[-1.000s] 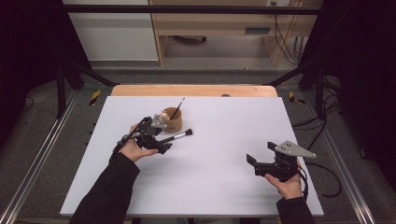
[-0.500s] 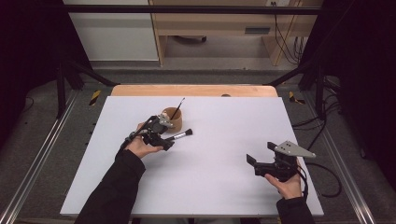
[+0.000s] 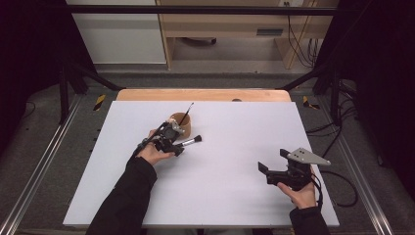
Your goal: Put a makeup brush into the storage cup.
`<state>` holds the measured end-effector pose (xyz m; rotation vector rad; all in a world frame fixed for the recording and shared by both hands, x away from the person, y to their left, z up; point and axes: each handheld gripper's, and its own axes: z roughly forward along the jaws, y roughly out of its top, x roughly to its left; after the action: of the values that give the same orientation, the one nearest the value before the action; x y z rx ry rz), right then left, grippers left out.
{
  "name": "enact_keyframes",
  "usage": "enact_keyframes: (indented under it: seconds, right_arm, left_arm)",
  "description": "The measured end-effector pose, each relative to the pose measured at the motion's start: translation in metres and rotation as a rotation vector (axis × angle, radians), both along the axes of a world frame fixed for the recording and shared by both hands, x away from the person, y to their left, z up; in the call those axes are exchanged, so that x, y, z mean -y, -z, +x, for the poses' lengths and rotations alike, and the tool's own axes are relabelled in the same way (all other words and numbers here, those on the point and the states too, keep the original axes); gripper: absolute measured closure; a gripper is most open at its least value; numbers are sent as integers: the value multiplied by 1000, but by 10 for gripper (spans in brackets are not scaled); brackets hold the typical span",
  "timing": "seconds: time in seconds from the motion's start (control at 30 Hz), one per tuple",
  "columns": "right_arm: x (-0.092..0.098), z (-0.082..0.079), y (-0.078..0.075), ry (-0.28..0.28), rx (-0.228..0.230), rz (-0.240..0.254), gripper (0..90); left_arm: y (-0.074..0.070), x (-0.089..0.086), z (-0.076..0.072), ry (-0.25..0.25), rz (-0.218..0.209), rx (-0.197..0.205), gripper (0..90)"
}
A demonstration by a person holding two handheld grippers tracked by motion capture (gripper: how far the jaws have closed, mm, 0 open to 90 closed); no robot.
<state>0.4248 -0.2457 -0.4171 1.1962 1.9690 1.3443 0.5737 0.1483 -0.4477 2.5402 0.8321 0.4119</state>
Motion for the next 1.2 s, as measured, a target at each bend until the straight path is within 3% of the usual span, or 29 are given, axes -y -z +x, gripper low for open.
enact_keyframes:
  seconds: [0.2, 0.37, 0.6, 0.83, 1.2]
  right_arm:
    - [0, 0, 0, -2, -1, 2, 53]
    - [0, 0, 0, -1, -4, 3, 55]
    - [-1, 0, 0, -2, -3, -1, 57]
    - [-1, 0, 0, -4, -6, -2, 57]
    - [-1, 0, 1, -9, -4, -4, 59]
  left_arm:
    - [4, 1, 3, -28, -27, 1, 527]
    - [7, 0, 5, -24, -25, -26, 598]
    - [7, -1, 6, -32, -53, -64, 702]
    - [6, 0, 5, -29, -53, -82, 774]
    - [5, 1, 4, -12, -47, -92, 759]
